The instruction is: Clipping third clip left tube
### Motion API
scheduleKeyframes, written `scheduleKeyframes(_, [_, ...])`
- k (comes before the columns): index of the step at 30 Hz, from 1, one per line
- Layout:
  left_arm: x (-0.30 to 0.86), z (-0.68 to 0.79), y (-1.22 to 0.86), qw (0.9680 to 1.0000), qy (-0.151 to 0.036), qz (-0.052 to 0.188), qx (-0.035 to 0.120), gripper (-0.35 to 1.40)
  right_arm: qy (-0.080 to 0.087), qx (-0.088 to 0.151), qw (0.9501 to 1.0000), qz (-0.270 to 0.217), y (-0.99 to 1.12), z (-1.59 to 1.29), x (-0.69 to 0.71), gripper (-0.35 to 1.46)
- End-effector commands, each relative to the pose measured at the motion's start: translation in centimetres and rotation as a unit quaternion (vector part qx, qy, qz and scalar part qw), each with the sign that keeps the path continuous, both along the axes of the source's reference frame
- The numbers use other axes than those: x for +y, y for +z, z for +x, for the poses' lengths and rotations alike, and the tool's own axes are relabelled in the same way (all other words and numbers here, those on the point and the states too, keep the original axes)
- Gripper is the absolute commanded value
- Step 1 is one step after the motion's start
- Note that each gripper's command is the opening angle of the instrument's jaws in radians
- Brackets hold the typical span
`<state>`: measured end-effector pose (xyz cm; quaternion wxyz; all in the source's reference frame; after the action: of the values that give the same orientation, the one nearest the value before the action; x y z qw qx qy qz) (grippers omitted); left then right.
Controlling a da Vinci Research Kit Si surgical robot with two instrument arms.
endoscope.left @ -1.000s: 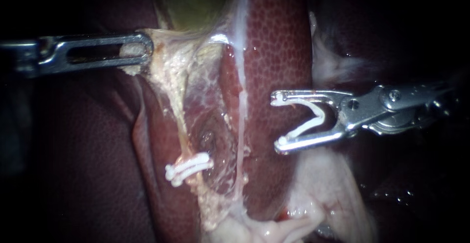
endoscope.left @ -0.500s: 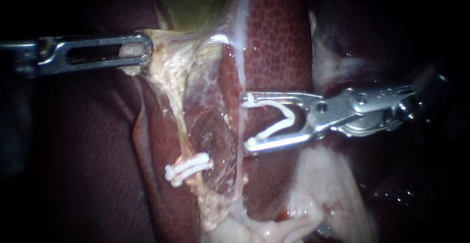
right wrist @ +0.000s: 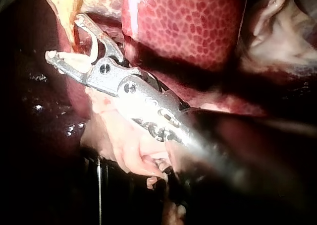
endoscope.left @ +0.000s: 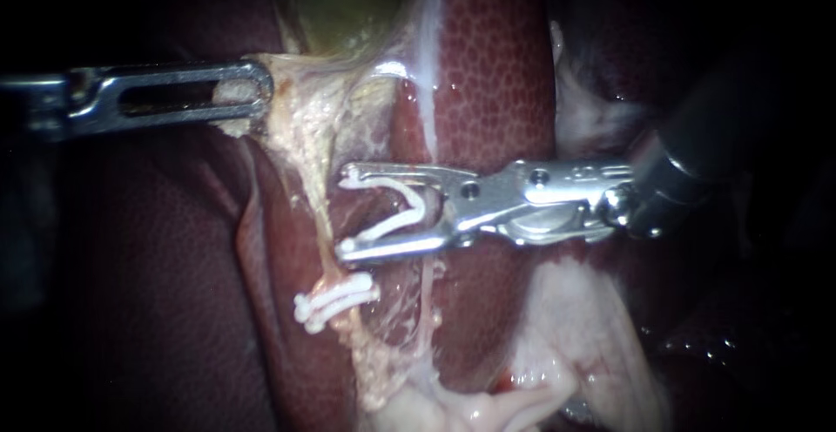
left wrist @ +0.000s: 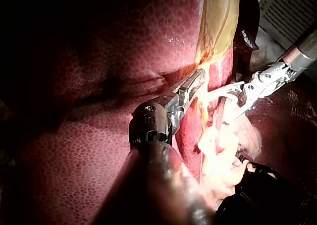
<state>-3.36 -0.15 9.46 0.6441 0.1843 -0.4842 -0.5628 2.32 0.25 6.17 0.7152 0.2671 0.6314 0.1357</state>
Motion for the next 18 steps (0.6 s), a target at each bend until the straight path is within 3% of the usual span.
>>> scheduleKeyframes(1, [0.00,0.00,0.00,1.0000,0.000,0.000,0.000,-0.21,-0.002,-0.002,1.0000,0.001,0.03,0.02,-0.01,0.60])
scheduleKeyframes(12, [-0.01,-0.01,0.00,1.0000,-0.001,0.000,0.001,-0.21,-0.013,-0.001,0.9997,0.022,0.22,0.18,-0.14,0.60])
scheduleKeyframes(18, [-0.01,-0.01,-0.01,1.0000,-0.001,0.000,0.001,-0.21,-0.027,0.018,0.9975,0.062,0.20,0.30,-0.17,0.60])
